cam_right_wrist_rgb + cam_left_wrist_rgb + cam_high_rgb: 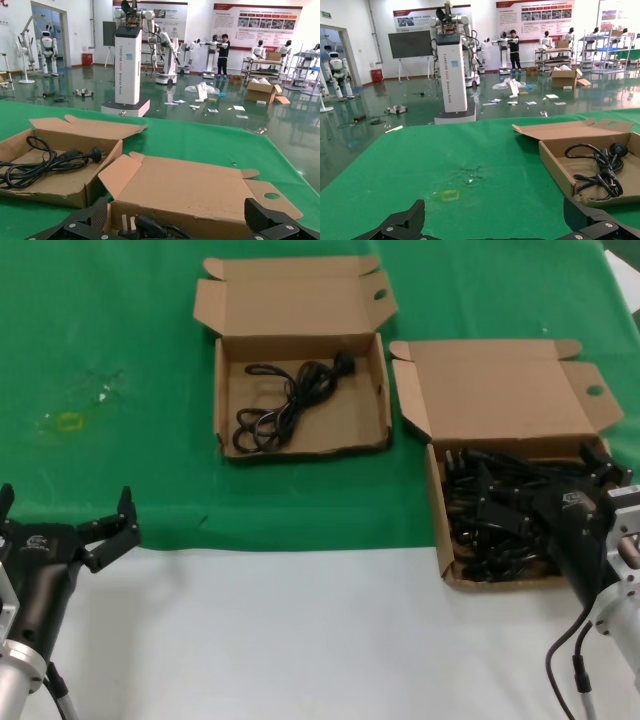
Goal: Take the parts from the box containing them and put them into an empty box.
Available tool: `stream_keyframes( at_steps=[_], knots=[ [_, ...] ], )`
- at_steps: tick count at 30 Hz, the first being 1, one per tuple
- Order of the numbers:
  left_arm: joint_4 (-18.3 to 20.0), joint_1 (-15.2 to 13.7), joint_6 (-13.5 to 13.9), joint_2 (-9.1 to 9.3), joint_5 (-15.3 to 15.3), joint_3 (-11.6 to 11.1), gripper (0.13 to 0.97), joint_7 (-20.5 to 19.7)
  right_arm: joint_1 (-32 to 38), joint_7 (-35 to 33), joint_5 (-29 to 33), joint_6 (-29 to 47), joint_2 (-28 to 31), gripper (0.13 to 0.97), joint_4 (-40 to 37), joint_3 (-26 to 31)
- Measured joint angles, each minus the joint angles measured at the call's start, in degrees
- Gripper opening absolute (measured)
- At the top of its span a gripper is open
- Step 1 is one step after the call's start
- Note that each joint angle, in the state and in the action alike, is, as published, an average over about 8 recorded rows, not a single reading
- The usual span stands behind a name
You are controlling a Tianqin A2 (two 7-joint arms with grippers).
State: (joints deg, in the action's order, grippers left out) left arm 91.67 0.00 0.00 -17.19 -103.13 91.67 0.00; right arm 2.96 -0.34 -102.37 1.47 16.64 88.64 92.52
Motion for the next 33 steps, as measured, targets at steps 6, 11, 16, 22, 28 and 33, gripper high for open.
stream_keyframes(
  at_steps=[6, 11, 16, 22, 28, 33],
  knots=[
    [0.0, 0.0, 0.0, 0.00, 0.0, 0.0, 0.966, 0.0, 0.0, 0.0, 0.0, 0.0, 0.0, 0.966, 0.0, 0.0],
    [0.0, 0.0, 0.0, 0.00, 0.0, 0.0, 0.966, 0.0, 0.0, 0.0, 0.0, 0.0, 0.0, 0.966, 0.0, 0.0],
    [0.0, 0.0, 0.0, 0.00, 0.0, 0.0, 0.966, 0.0, 0.0, 0.0, 0.0, 0.0, 0.0, 0.966, 0.0, 0.0],
    [0.0, 0.0, 0.0, 0.00, 0.0, 0.0, 0.966, 0.0, 0.0, 0.0, 0.0, 0.0, 0.0, 0.966, 0.0, 0.0],
    [0.0, 0.0, 0.0, 0.00, 0.0, 0.0, 0.966, 0.0, 0.0, 0.0, 0.0, 0.0, 0.0, 0.966, 0.0, 0.0],
    [0.0, 0.0, 0.0, 0.00, 0.0, 0.0, 0.966, 0.0, 0.0, 0.0, 0.0, 0.0, 0.0, 0.966, 0.0, 0.0]
  ],
)
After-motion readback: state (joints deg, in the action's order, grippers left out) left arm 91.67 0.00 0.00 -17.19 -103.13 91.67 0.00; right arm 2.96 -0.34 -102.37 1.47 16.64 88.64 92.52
